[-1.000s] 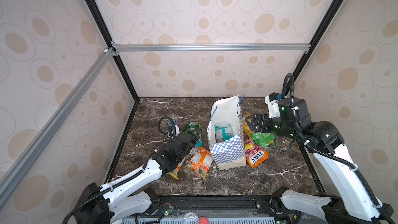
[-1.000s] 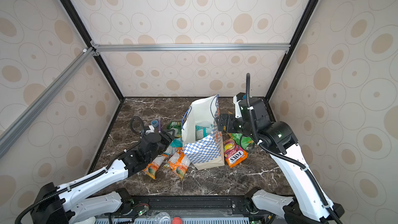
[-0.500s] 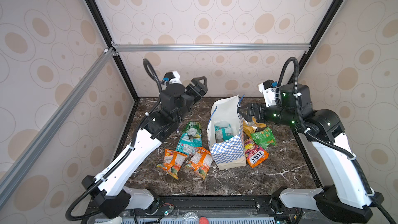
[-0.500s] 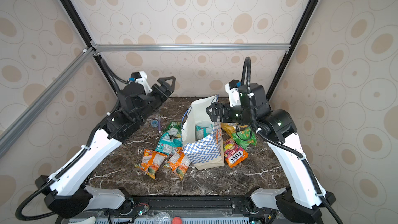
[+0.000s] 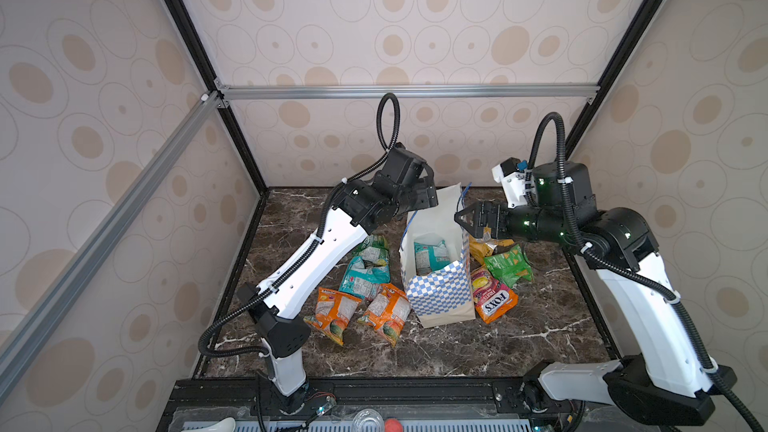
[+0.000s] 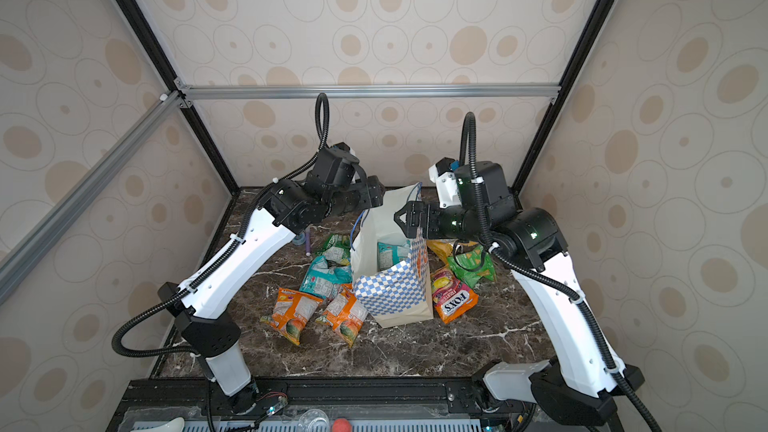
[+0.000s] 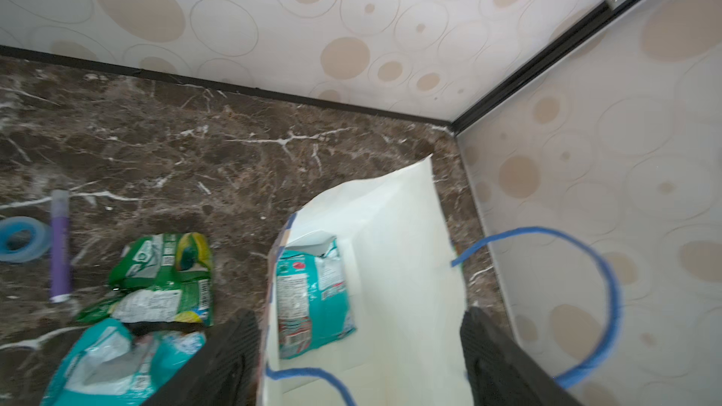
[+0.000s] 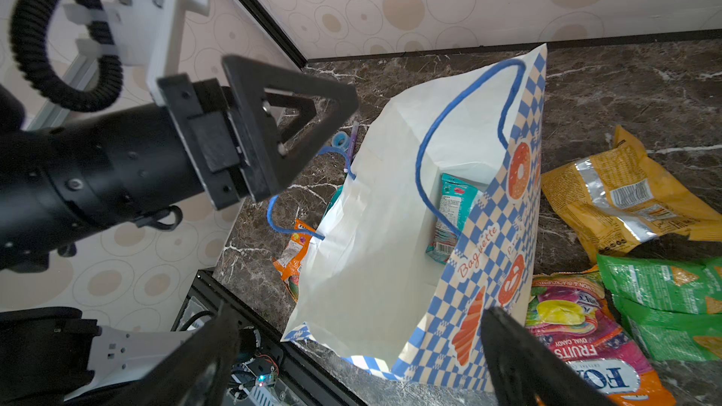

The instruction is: Take the snacks out of the paper bag

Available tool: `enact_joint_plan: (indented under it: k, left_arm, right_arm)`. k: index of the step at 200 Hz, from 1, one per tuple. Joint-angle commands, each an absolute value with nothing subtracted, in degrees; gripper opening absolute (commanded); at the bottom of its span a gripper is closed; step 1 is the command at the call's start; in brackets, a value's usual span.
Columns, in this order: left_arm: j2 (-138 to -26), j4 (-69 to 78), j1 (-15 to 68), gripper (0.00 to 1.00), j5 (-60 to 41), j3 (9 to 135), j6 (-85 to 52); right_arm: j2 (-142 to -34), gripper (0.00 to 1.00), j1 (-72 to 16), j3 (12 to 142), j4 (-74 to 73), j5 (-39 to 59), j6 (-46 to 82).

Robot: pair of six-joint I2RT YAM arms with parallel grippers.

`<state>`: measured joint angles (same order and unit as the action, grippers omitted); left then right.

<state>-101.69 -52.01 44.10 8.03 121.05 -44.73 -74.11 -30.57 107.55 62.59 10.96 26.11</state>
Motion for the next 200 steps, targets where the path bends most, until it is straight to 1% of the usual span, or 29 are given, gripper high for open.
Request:
enact_joint_plan:
  k: [1,12,35,54,69,91,100,114,155,184,200]
  left_arm:
    - [-99.35,-55.93,43.58,0.69,5.42,120.71,-44.77]
    - [-99.74,-57.49,43.51,0.66,4.46,121.53,-44.57]
    - [-100.78,-60.38,43.24,0.61,2.93,123.58,-44.12]
    - [-100.99,-62.20,43.20,0.51,2.51,124.36,-44.11]
    - [-101.07,-62.52,43.15,0.38,2.16,125.01,-44.36]
    - [-101.16,-61.08,43.16,0.10,0.04,127.07,-44.88]
    - [-101.33,-60.73,43.20,0.00,0.00,128.08,-45.24]
    - [-101.50,-59.77,43.19,0.00,-0.04,129.64,-45.30]
    - [-101.69,-56.73,43.15,0.00,-1.03,132.83,-44.50]
    - [-101.95,-58.01,43.17,0.00,0.78,132.31,-42.13]
    - [-102.08,-58.05,43.23,0.00,0.84,131.86,-41.34]
  right_arm:
    - [-73.04,1.00,-30.23,106.45,63.38,11.08,26.31]
    - [-73.08,1.00,-30.26,106.18,63.12,11.07,26.37]
    - [-73.21,1.00,-30.24,105.90,62.80,11.38,26.66]
    - [-73.31,1.00,-30.19,105.83,62.76,11.60,26.81]
    - [-73.25,1.00,-30.28,105.82,62.75,11.60,26.98]
    - [-73.47,1.00,-30.24,107.09,62.79,11.93,27.25]
    - [-73.78,1.00,-30.28,108.10,62.89,11.95,27.71]
    - [-74.31,1.00,-30.32,109.29,62.98,12.46,29.39]
    - [-75.42,0.93,-30.50,110.26,59.70,18.40,33.95]
    - [-76.65,0.90,-30.75,109.95,57.07,19.40,34.46]
    - [-78.37,0.86,-30.71,110.03,56.11,20.21,34.96]
